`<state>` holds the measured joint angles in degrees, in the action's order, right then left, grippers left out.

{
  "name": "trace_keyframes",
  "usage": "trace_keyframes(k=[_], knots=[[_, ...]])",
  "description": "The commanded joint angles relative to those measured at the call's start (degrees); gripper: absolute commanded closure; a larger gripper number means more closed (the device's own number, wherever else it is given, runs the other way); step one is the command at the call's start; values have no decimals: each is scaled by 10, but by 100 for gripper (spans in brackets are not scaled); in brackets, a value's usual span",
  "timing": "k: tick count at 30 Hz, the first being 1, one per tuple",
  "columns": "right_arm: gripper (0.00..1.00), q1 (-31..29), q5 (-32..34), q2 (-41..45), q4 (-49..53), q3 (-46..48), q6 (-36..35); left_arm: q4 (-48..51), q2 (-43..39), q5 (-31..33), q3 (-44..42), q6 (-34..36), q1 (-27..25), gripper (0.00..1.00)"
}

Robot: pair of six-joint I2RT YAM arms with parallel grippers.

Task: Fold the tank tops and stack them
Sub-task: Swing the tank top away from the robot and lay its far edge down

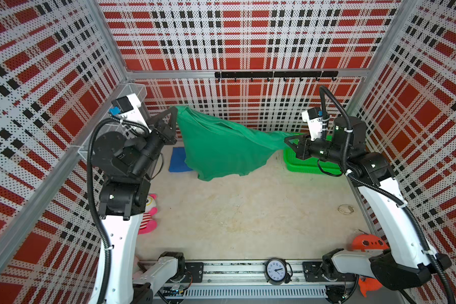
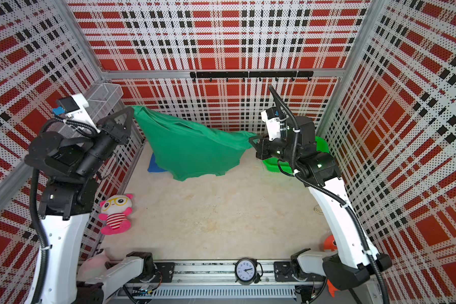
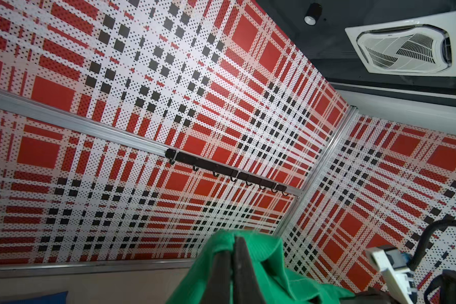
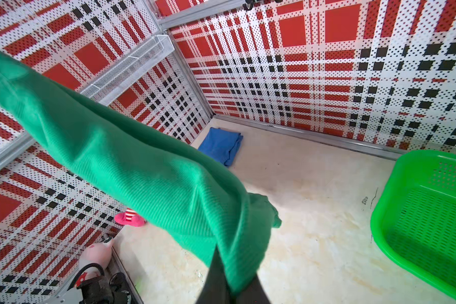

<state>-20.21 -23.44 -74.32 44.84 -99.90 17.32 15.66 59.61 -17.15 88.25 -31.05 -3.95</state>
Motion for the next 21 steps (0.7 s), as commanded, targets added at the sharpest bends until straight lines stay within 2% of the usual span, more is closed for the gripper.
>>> trace_keyframes(k=[1, 4, 9, 11, 15, 17, 19, 21], knots=[[100, 30, -84, -42, -7, 23, 2, -39, 32, -1, -68, -12, 0, 100], [100, 52, -115, -105, -21, 1, -7, -75, 95, -5, -83, -11, 1, 100], [100, 63, -79, -246, -18, -120, -47, -163, 226, -10, -37, -5, 1, 100], [100, 70, -84, -308, -16, -214, -45, -192, 287, -8, 8, -10, 1, 100], [100, 82, -125, -439, 2, -441, -14, -190, 398, -6, 155, -9, -2, 100], [100, 92, -154, -469, -15, -501, 19, -180, 431, -8, 222, -10, -2, 100], [100, 105, -187, -461, -56, -486, 50, -176, 443, -13, 267, -11, -5, 100], [100, 111, -198, -426, -92, -421, 60, -172, 433, -12, 270, -7, -8, 100]])
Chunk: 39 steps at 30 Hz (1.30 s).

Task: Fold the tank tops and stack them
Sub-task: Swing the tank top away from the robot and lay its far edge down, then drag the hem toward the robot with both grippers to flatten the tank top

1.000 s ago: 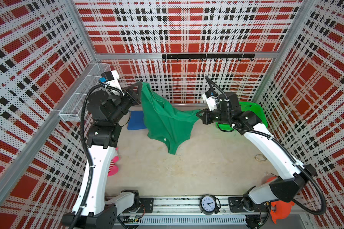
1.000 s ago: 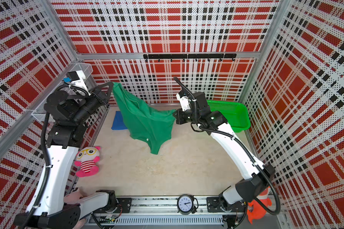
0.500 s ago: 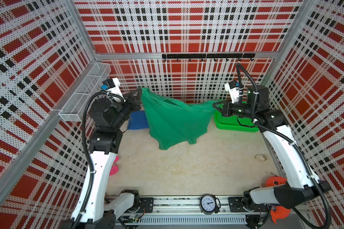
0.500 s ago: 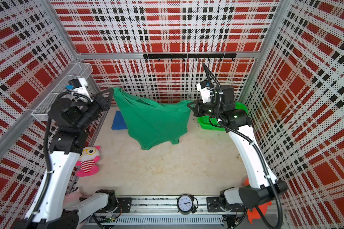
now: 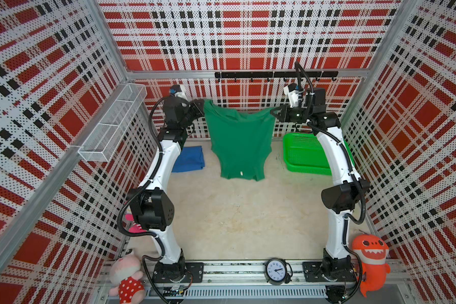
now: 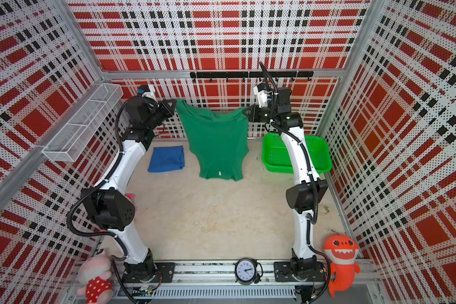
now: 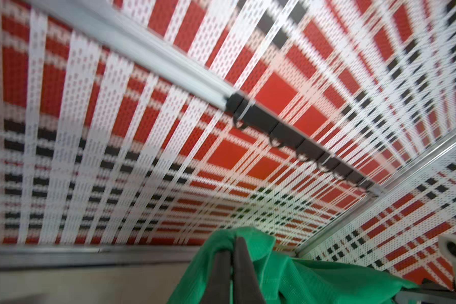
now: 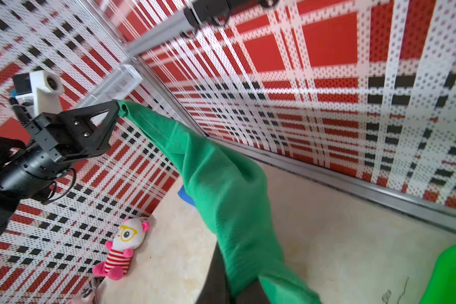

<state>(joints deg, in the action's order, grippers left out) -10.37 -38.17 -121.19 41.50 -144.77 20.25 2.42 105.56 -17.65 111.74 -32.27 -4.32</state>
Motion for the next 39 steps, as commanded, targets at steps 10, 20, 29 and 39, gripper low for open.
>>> trace_keyframes(k=[10, 20, 29, 39], knots=[[100, 13, -57, 216, -144, 504, -26, -210, -316, 42, -558, -48, -16, 100], [100, 13, -69, 250, -149, 831, 28, -169, -454, 32, -918, -157, -25, 100], [100, 8, -41, 313, -43, 879, 35, -27, -625, 65, -991, -212, -48, 100], [66, 0, -64, 307, -166, 969, 66, 72, -664, 119, -983, -202, -60, 41]])
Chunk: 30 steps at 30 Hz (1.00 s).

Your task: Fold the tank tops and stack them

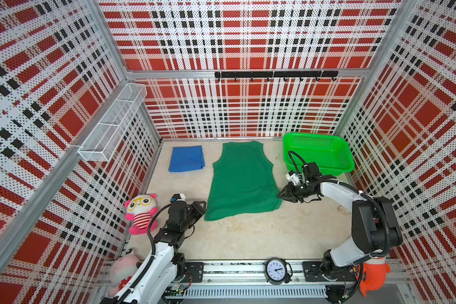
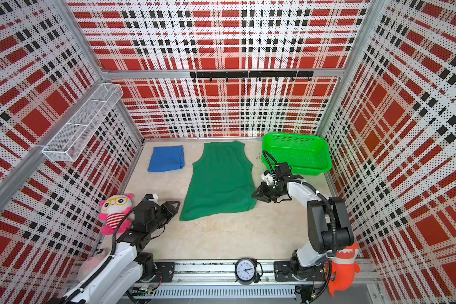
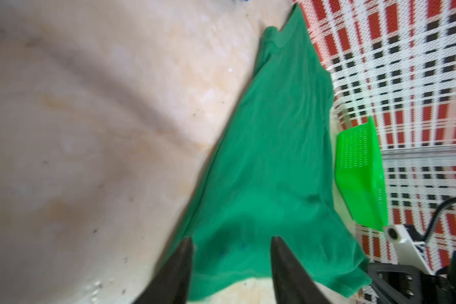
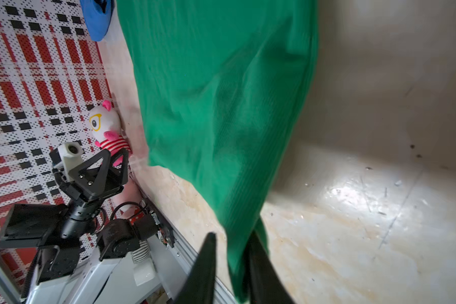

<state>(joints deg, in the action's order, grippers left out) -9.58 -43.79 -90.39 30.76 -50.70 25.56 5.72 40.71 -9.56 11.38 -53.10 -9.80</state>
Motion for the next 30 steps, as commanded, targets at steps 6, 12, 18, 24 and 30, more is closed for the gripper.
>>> trace_keyframes(k=[6, 12, 18, 24, 30], knots=[[45, -24, 77, 19, -124, 78, -10, 101, 26, 120, 140, 89, -2, 35], [40, -52, 85, 14, -161, 109, 8, -10, 187, 120, 222, 125, -39, 35], [52, -57, 81, 51, -72, 136, 21, -79, 348, 123, 329, 167, -87, 33], [56, -56, 178, 95, 114, 120, -2, -86, 481, 109, 459, 219, -87, 33], [51, -52, 339, 155, 183, 36, 2, -65, 644, 48, 610, 264, -92, 37]])
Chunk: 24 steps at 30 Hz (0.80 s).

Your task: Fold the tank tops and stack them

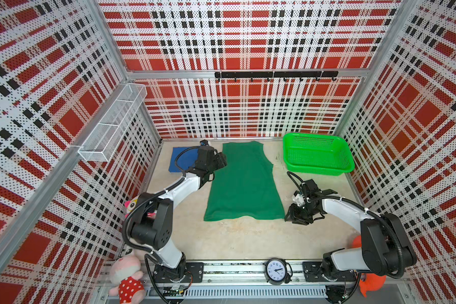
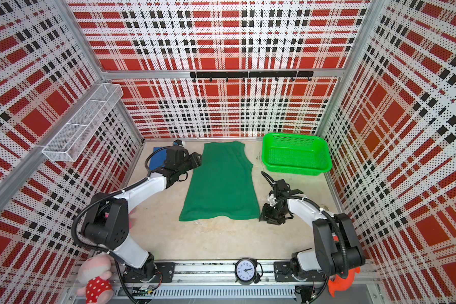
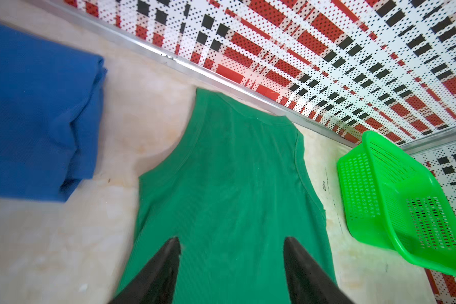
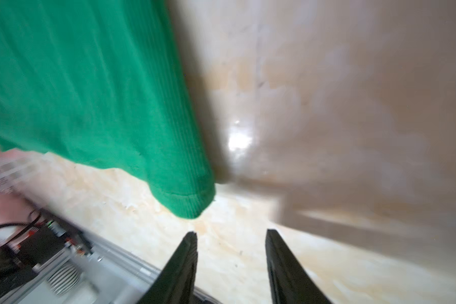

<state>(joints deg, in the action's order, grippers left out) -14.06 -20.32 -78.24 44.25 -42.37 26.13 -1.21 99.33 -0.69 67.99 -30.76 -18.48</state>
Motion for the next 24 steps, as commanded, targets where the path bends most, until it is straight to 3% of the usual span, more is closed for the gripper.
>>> trace_keyframes(k=[1, 3, 6, 11, 15, 18, 24], knots=[[51, -27, 132, 43, 42, -68, 3, 5, 87, -49, 70, 45, -10, 39], [54, -71, 165, 48, 13, -94, 18, 12, 134, -62, 113, 52, -20, 42], [61, -136, 163, 30, -72, -96, 73, 18, 186, -71, 143, 47, -31, 45], [77, -226, 163, -73, -199, -82, 141, -9, 204, -61, 91, 10, -23, 50], [84, -228, 162, -128, -254, -64, 160, -32, 190, -59, 35, -1, -12, 55], [84, -225, 203, -143, -234, -61, 151, -43, 170, -53, -12, -4, -7, 56], [85, -148, 222, -170, -214, -27, 96, -100, 111, -55, -150, -38, -12, 57]])
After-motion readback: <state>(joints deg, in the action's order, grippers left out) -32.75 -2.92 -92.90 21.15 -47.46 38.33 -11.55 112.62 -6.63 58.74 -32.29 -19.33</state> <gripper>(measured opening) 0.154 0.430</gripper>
